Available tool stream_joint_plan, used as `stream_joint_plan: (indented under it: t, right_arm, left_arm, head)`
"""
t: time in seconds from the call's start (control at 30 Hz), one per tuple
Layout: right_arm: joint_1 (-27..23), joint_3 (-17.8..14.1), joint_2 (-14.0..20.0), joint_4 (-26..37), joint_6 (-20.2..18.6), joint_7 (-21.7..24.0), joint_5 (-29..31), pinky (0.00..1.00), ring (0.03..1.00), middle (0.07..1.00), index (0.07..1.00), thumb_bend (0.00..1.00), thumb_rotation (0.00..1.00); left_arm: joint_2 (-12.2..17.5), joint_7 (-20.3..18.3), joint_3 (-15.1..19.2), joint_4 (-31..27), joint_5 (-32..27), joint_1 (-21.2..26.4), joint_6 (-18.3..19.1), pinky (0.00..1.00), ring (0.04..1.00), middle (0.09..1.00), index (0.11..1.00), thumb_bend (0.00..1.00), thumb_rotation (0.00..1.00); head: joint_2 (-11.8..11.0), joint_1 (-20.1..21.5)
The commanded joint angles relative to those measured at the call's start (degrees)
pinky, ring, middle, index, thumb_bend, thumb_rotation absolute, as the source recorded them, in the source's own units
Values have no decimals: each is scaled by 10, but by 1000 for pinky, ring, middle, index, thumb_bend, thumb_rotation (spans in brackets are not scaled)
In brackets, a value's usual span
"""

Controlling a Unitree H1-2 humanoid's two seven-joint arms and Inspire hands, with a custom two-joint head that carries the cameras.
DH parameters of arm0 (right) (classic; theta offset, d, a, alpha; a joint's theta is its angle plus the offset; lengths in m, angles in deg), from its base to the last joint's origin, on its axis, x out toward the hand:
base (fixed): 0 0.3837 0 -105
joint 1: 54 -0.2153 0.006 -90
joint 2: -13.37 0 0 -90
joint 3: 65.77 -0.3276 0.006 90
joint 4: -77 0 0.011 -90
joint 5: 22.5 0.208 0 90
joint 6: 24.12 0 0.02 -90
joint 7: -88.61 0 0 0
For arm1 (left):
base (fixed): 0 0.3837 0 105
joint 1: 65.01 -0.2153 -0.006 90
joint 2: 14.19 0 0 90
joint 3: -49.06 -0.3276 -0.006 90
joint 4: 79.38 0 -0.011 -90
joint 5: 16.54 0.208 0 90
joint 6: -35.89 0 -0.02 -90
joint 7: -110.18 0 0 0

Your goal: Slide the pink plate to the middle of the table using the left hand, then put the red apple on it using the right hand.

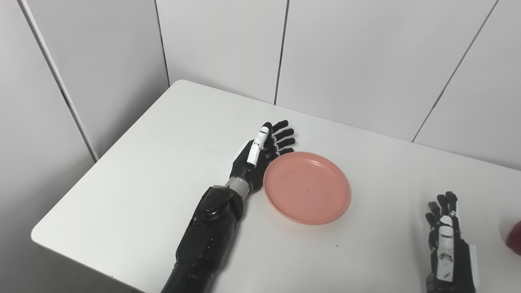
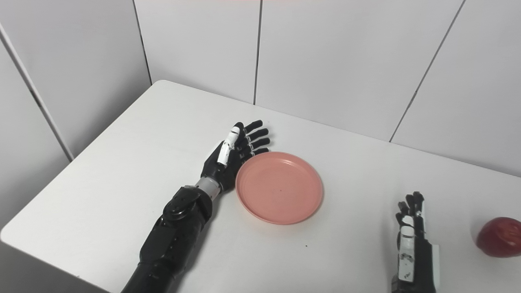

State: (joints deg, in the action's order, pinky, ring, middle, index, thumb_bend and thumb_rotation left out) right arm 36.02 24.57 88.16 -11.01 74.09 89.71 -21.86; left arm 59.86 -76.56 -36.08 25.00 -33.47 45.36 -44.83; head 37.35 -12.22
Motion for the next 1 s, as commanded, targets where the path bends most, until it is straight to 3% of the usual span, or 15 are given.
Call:
stream_joint_plan:
  t: [0.0,0.5,0.97]
  right_arm:
    - [27,7,-10,-18,-8,-3,-1,969,955,972,992,195,1000]
    - [25,13,-22,-6,-29,-12,-14,1000,964,979,993,202,1000]
    - [23,20,-32,5,-52,-29,-42,977,952,968,985,214,1000]
  left_arm:
    - [-7,17,-9,0,14,-14,39,798,824,836,820,362,1000]
    - [-54,27,-53,-34,41,-31,65,822,839,846,828,351,1000]
    - [-61,19,-70,-51,38,-52,82,827,843,855,839,347,1000]
  head:
    - [2,5]
    - [20,37]
    - [35,73]
